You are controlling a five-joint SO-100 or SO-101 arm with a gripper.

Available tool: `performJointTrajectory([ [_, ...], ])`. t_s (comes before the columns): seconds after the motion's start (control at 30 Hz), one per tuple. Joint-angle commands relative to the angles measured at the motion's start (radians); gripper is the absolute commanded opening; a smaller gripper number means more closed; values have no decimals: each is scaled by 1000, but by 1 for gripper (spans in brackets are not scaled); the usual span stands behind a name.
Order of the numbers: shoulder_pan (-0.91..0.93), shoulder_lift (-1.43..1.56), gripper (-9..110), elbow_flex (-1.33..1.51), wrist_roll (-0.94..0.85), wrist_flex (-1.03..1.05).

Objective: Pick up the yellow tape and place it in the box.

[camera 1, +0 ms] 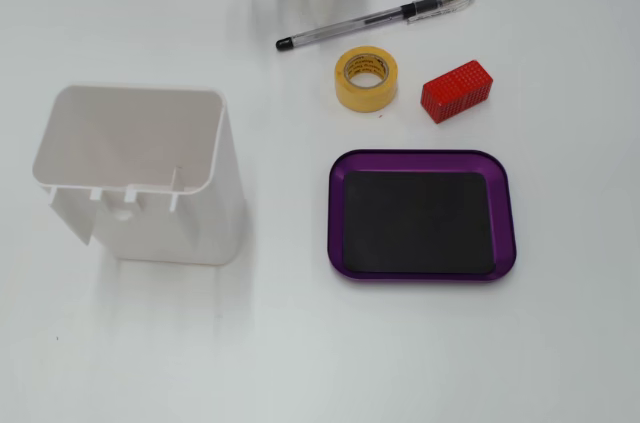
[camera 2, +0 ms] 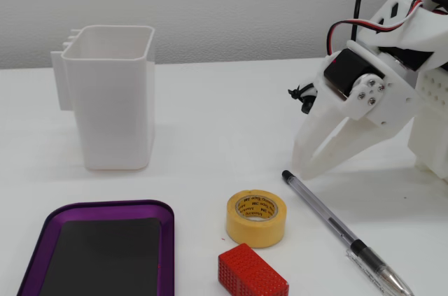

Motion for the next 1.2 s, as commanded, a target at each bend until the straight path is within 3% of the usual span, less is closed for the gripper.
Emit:
performJointTrajectory([
  [0.0,35,61,5,-80,-17,20],
  [0.33,-8,-456,6,-357,-198,67],
  [0.67,-147,-946,6,-627,-69,75],
  [0.97,-204,-1124,7,-778,-49,69],
  [1.17,-209,-1210,11,-782,-49,-60],
])
